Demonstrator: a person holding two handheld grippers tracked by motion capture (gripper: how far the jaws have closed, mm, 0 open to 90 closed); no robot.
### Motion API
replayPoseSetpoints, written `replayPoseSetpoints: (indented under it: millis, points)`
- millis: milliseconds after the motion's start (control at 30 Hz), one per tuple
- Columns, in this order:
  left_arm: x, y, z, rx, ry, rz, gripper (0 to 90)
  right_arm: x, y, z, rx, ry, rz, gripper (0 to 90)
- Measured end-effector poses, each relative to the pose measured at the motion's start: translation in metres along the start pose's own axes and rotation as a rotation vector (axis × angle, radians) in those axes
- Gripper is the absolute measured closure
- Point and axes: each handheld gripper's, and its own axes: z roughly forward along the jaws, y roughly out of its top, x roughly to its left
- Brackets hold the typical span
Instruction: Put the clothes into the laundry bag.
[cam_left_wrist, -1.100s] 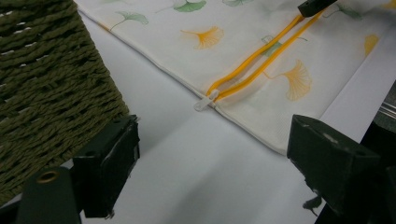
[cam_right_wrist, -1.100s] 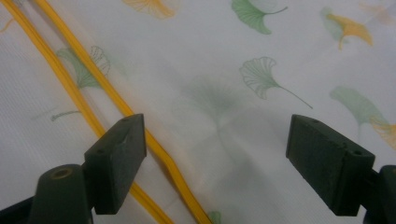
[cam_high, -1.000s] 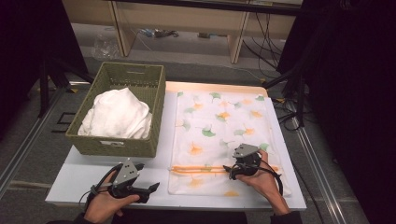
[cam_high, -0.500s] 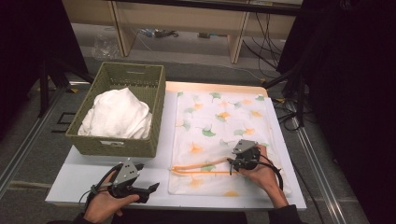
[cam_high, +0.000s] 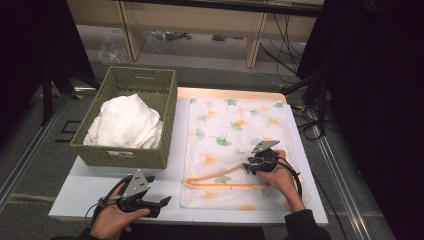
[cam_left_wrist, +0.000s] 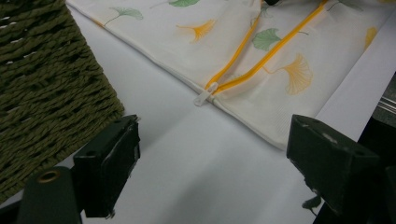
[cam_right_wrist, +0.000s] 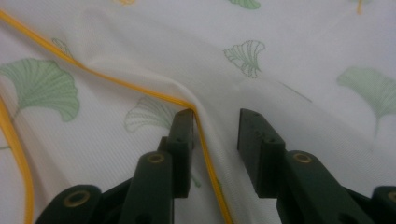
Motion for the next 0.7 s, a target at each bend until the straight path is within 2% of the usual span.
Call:
replayPoseSetpoints:
  millis: [33, 67, 100, 133, 167, 200, 233, 300, 333, 400, 433, 467, 533, 567, 600, 633, 667, 700]
  points:
    - [0.0, 0.0, 0.0, 0.0, 0.0, 0.0, 17.0, -0.002, -0.001, 0.001, -0.007, 0.016, 0.031, 67.8]
    - [0.0, 0.001, -0.001, -0.002, 0.006, -0.004, 17.0, -0.006, -0.001, 0.0, -0.008, 0.033, 0.036, 68.8]
    - [0.0, 0.002, 0.0, -0.005, 0.004, 0.002, 17.2, -0.005, -0.002, -0.001, -0.001, 0.039, 0.081, 72.0]
    - [0.001, 0.002, -0.002, 0.012, 0.004, 0.02, 17.2, -0.007, -0.003, 0.0, -0.014, 0.033, 0.079, 76.3]
    - [0.001, 0.002, -0.002, 0.015, 0.004, 0.02, 17.2, -0.008, -0.002, 0.001, -0.014, 0.035, 0.068, 81.8]
    - [0.001, 0.002, -0.002, 0.015, 0.004, 0.02, 17.3, -0.008, -0.002, 0.001, -0.014, 0.035, 0.068, 81.8]
    - [0.001, 0.004, -0.002, 0.004, 0.001, 0.022, 17.4, -0.007, 0.0, 0.002, -0.015, 0.036, 0.02, 89.2]
    - [0.001, 0.005, -0.003, -0.005, 0.005, 0.012, 17.6, -0.006, 0.001, 0.002, -0.007, 0.034, 0.013, 89.6]
    - [0.002, 0.007, -0.002, -0.018, -0.001, 0.005, 18.0, 0.002, 0.005, 0.0, 0.036, 0.006, 0.019, 89.9]
    - [0.003, 0.008, -0.003, -0.011, 0.007, 0.016, 18.0, 0.003, 0.006, 0.001, 0.033, -0.005, 0.003, 89.9]
    - [0.004, 0.009, -0.003, -0.01, 0.001, -0.003, 18.0, 0.005, 0.007, 0.001, 0.032, -0.026, -0.03, 89.9]
    - [0.005, 0.012, -0.003, -0.02, 0.001, -0.02, 18.1, 0.005, 0.008, -0.001, 0.023, -0.053, -0.098, 90.0]
    - [0.007, 0.015, -0.004, -0.014, -0.001, -0.015, 18.5, 0.008, 0.012, -0.007, 0.01, -0.07, -0.097, 90.0]
    - [0.008, 0.019, -0.006, -0.029, 0.003, -0.024, 18.5, 0.008, 0.012, -0.007, 0.01, -0.07, -0.097, 90.0]
    - [0.012, 0.028, -0.015, -0.049, 0.028, -0.024, 19.6, 0.008, 0.016, -0.011, -0.025, -0.1, -0.153, 90.0]
    - [0.016, 0.034, -0.021, -0.065, 0.048, -0.036, 19.5, 0.009, 0.018, -0.013, -0.034, -0.117, -0.161, 90.0]
    - [0.016, 0.034, -0.021, -0.065, 0.048, -0.036, 19.4, 0.009, 0.018, -0.013, -0.034, -0.117, -0.161, 90.0]
    - [0.026, 0.047, -0.031, -0.093, 0.079, -0.048, 19.5, 0.01, 0.02, -0.016, -0.033, -0.116, -0.172, 90.0]
